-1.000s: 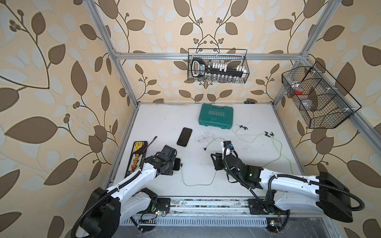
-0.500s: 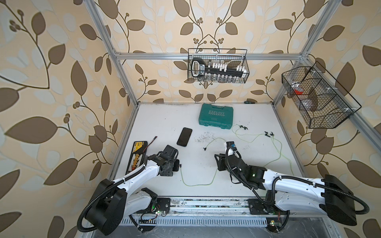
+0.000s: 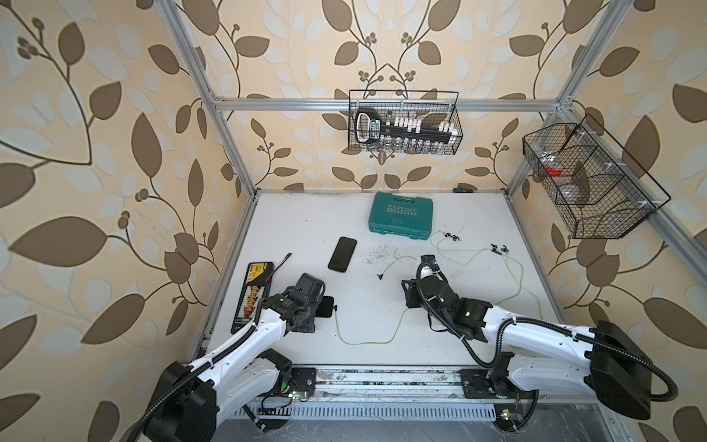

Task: Plug wired earphones into phones
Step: Place the phone at the center of the board.

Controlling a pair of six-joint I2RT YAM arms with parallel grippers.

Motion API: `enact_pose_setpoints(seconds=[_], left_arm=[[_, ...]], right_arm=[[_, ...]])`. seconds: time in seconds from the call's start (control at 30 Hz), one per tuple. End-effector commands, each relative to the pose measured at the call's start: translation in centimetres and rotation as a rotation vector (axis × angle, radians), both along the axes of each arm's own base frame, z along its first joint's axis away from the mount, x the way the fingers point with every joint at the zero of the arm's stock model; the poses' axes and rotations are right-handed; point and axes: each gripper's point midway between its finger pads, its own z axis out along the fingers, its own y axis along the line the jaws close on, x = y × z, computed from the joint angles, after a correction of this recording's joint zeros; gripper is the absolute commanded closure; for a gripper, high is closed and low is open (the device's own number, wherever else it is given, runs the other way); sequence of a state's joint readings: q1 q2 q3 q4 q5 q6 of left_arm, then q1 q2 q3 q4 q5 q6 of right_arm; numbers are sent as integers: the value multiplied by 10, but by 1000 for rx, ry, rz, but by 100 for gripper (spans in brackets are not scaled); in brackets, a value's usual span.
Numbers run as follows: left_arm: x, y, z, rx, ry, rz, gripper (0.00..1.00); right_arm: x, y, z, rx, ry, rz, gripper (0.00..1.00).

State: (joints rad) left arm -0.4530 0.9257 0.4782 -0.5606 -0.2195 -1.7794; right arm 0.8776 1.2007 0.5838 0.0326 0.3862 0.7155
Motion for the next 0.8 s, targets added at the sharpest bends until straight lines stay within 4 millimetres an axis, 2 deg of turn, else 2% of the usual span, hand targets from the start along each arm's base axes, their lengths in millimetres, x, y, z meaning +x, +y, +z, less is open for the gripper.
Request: enact_pose_setpoints(seconds=[0.0,0.13,0.3,0.4,0.57,0.77], left_arm=[[3,12,29,155,-76,-155,1],[3,16,50,257,-151,-296,1],[-3,14,56,301,-202,-419,1],[-6,9,53,283,-226,-457,1],[-1,1,58,275,-306,-513,1],[-2,6,64,323,-312,-530,2]], right_arm=[[16,5,1,30,28,37,68],[41,-1,-8,26,66,-13,68],[65,4,-27,-21,148,-95,70],[74,12,-41,-12,190,-119,70],[86,27,-65,-16,267,-149,70],[97,35,-84,-26,310,-193,71]])
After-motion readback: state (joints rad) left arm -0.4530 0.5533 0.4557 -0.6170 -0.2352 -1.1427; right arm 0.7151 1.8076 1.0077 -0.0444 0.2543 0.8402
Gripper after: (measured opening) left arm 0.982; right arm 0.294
